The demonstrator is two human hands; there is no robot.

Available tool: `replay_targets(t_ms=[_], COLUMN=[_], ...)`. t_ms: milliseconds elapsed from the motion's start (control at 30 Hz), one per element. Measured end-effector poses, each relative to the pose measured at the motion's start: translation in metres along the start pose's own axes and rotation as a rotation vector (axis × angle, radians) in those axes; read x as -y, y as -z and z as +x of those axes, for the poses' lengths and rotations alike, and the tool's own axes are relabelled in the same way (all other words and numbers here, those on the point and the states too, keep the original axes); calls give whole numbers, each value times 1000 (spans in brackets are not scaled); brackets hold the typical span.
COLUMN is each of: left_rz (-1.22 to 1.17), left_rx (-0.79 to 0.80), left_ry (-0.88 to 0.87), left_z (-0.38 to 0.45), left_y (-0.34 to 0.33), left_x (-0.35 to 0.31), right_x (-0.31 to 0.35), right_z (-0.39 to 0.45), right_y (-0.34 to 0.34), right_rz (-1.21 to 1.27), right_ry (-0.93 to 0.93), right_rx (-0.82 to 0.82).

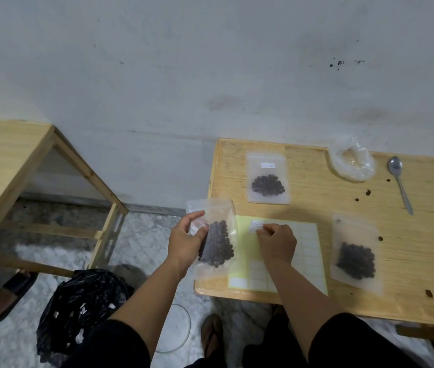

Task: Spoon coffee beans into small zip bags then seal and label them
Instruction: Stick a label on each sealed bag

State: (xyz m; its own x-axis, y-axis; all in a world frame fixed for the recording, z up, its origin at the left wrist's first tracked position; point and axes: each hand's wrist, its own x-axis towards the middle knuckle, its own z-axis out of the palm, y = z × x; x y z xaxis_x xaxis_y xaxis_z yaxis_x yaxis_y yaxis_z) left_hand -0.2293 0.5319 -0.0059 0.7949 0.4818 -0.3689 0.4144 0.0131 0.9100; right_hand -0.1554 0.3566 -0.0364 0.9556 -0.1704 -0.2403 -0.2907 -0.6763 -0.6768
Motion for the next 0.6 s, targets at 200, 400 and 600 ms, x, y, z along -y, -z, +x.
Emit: replay_targets(t_ms=[200, 400, 600], left_rz=[-3, -8, 7], left_rx=[11, 13, 16], left_ry=[10, 13, 2], left_z=[-2, -2, -1], left_y=[-2, -2, 1], left_x=[0, 3, 6], right_x=[-1, 1, 0], right_z=[-2, -1, 1], right_y=[-1, -1, -1], right_rz=[-1, 49, 46], right_ry=[23, -10, -46], right_rx=[-9, -7, 16])
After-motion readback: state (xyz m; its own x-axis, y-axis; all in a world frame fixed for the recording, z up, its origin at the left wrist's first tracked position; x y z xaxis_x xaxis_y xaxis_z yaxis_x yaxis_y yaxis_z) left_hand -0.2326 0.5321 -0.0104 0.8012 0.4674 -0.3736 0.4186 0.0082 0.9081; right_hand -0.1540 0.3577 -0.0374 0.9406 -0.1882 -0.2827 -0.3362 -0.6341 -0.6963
